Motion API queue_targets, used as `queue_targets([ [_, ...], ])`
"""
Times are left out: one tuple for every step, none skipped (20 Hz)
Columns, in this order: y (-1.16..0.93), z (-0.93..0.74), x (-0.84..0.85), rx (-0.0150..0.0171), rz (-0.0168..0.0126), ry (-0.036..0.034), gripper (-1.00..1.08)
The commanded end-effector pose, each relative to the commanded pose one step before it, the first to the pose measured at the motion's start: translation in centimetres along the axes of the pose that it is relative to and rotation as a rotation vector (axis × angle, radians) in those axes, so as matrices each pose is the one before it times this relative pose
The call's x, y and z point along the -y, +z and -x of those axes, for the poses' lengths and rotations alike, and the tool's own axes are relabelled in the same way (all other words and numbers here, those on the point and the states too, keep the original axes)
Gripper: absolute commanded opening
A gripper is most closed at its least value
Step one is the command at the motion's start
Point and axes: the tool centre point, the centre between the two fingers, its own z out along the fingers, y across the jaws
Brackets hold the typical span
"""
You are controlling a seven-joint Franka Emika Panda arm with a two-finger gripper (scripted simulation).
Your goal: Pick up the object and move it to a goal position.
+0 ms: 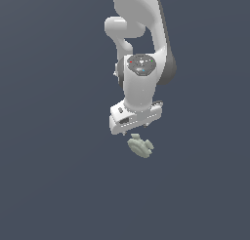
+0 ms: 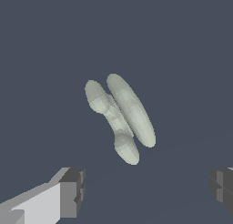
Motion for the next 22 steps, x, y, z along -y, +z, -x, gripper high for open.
queue_targets([
  [0.278, -0.581, 0.171, 0.00208, 0.00209, -0.08013, 1.0],
  [0.11, -0.233, 0.049, 0.00076, 0.00071, -0.03144, 1.0],
  [0.11, -0.233, 0.042, 0.00074, 0.00066, -0.03138, 1.0],
  [0.109, -0.233, 0.035, 0.00071, 0.00062, -0.03134, 1.0],
  [0.109, -0.233, 0.027, 0.00067, 0.00057, -0.03127, 1.0],
  [0.108, -0.231, 0.02, 0.00064, 0.00052, -0.03105, 1.0],
  [0.104, -0.221, 0.013, 0.00057, 0.00046, -0.02966, 1.0],
  [0.098, -0.208, 0.006, 0.00051, 0.00041, -0.02801, 1.0],
  [0.092, -0.195, -0.001, 0.00045, 0.00036, -0.02635, 1.0],
  [0.086, -0.183, -0.005, 0.0004, 0.00032, -0.02473, 1.0],
  [0.081, -0.17, -0.009, 0.00035, 0.00028, -0.0231, 1.0],
  [0.075, -0.157, -0.012, 0.00031, 0.00025, -0.02147, 1.0],
  [0.069, -0.145, -0.014, 0.00027, 0.00022, -0.01986, 1.0],
  [0.064, -0.132, -0.016, 0.00023, 0.00019, -0.01824, 1.0],
  [0.058, -0.121, -0.016, 0.0002, 0.00017, -0.01664, 1.0],
  [0.053, -0.109, -0.016, 0.00017, 0.00015, -0.01505, 1.0],
  [0.047, -0.096, -0.017, 0.00014, 0.00013, -0.01344, 1.0],
  [0.041, -0.084, -0.016, 0.00012, 0.00011, -0.01184, 1.0],
  [0.036, -0.073, -0.014, 0.0001, 0.00009, -0.01026, 1.0],
  [0.03, -0.062, -0.013, 0.00008, 0.00008, -0.00868, 1.0],
  [0.025, -0.051, -0.01, 0.00006, 0.00006, -0.00711, 1.0],
  [0.019, -0.039, -0.009, 0.00005, 0.00005, -0.00552, 1.0],
])
